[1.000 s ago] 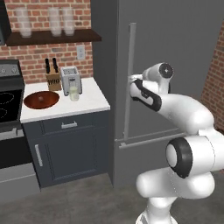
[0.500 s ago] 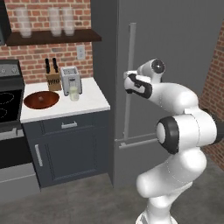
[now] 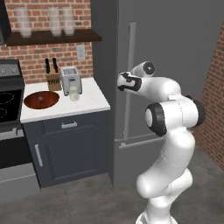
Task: Grab a lemon wedge from the fridge and one ice cube from the ice bowl, and put them in the glass of lemonade.
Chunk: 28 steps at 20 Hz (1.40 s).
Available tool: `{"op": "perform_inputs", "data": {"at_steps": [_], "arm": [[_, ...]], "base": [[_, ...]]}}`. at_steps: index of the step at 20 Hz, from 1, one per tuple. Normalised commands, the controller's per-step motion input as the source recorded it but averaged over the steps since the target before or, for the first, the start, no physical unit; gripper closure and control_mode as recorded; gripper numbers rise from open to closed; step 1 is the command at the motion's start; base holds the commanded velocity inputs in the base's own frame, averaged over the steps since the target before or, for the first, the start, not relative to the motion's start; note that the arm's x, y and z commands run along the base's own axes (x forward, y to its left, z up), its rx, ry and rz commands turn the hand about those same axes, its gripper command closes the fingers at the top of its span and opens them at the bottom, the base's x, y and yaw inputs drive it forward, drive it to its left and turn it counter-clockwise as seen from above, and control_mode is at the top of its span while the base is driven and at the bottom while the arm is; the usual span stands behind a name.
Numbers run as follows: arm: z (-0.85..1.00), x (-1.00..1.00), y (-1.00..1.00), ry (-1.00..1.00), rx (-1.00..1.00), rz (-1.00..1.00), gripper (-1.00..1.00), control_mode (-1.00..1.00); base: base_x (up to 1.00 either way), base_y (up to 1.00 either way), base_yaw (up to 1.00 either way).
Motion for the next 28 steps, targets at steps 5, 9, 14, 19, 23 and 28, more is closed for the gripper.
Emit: {"op": "perform_inputs", "data": {"at_steps": [5,9,14,19,23,28], "arm": [[-0.20,0.75,-0.11,0.06,0.00,0.05,-1.00,-1.00],[-0.19,0.88,-0.17,0.07,0.00,0.04,-1.00,-1.00],[-0.15,0.93,-0.11,0.09,0.00,0.03,-1.00,-1.00],[-0.23,0.80,0.00,0.07,0.00,0.02,1.00,-1.00],[0.03,-0.16,-0.07,0.09,0.00,0.00,1.00,-1.00],[0.36,-0.93,-0.48,0.05,0.07,-0.03,1.00,-1.00]], "base": [[0.00,0.00,0.00],[0.00,0.00,0.00],[0.00,0.00,0.00],[0.00,0.00,0.00],[0.00,0.00,0.00],[0.00,0.00,0.00]]}}
